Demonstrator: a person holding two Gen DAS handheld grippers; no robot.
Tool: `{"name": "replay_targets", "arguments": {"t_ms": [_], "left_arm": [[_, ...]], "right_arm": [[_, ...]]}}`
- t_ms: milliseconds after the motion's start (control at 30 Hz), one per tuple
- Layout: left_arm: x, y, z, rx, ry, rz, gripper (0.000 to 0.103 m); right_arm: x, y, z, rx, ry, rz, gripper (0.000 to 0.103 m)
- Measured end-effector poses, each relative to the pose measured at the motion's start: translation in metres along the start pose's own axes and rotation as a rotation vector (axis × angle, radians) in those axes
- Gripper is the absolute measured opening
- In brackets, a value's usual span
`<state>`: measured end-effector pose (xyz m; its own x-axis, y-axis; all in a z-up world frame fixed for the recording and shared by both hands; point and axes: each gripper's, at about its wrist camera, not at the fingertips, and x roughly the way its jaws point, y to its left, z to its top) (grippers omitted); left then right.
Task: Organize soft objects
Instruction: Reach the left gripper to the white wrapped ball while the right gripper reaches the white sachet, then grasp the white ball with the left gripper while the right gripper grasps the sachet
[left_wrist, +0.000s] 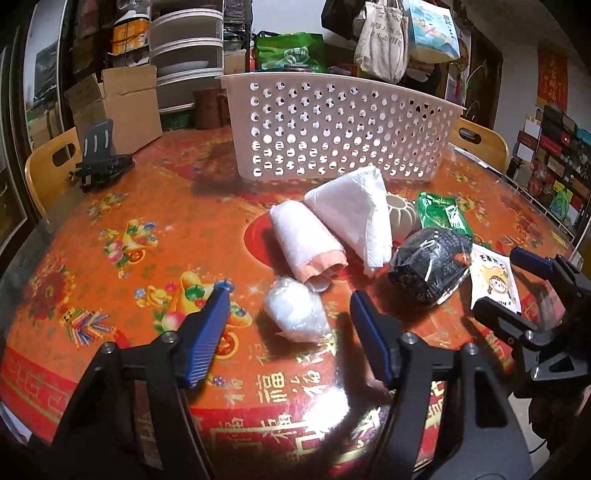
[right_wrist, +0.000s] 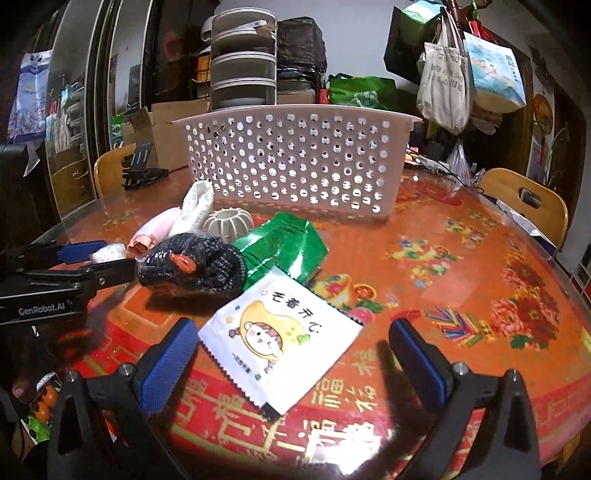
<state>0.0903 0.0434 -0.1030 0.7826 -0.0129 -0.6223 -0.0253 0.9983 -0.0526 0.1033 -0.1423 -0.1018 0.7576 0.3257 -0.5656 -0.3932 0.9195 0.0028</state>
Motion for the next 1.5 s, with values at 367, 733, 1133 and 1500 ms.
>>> {"name": "replay_targets", "arguments": {"t_ms": [367,733,1133,1500], "left_arm": [[-0.002,0.003,-0.003,-0.003,-0.036,-0.006,0.033],[-0.006,0.002,-0.006,-0.002,-0.038,-0.010,0.029],[-0.016,-0.002,-0.006,0.002,-0.057,-0.011,0.028],[-0.028,-0.005,-0.002,0.010,-0.075,-0.008,0.028]], "right_arm": [[0.000,0.004,0.000,-0.016,-0.024,0.018,0.088],[-0.004,0.008,0.001,-0.033,-0.026,0.031,0.054],[-0.012,-0.004,0.002,0.016,-0.018,0.059,0.009],[-0.026,-0.005,0.007,0.034,-0.038,0.077,0.005]]}}
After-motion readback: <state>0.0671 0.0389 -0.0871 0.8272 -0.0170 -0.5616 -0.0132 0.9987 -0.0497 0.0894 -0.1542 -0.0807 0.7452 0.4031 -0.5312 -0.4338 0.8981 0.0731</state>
